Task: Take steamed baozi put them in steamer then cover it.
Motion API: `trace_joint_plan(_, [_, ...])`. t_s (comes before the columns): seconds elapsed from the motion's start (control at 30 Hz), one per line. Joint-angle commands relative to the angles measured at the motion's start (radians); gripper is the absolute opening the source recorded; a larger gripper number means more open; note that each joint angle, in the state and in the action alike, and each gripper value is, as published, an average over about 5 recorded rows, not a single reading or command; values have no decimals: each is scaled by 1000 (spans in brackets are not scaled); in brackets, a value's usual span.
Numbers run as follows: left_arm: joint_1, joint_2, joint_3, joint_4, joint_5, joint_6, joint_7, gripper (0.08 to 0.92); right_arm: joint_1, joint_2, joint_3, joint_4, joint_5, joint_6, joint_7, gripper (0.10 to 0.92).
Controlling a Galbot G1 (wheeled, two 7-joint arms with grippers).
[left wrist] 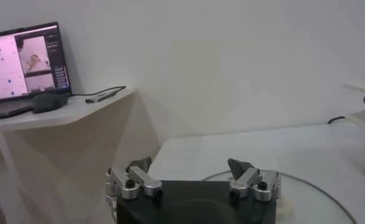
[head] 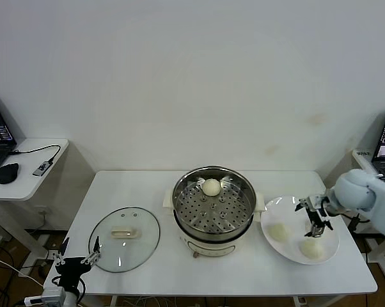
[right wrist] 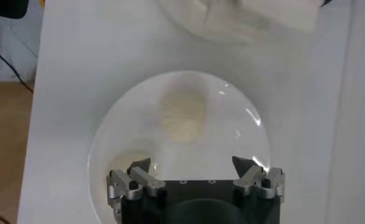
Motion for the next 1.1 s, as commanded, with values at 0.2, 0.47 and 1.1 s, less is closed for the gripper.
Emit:
trace_joint_plan(0.2, [1,0,-7,2,0,0,1,823,-104,145,75,-140,-28,37,22,823])
trace_joint_plan(0.47, [-4,-2,-7,7,1,1,2,823,-113,178,71,-169,-36,31,17,823])
trace_joint_plan(1.1, [-9,-5,-5,11,2,1,1,823,-112,206,70,-189,-59,-6,-1,670])
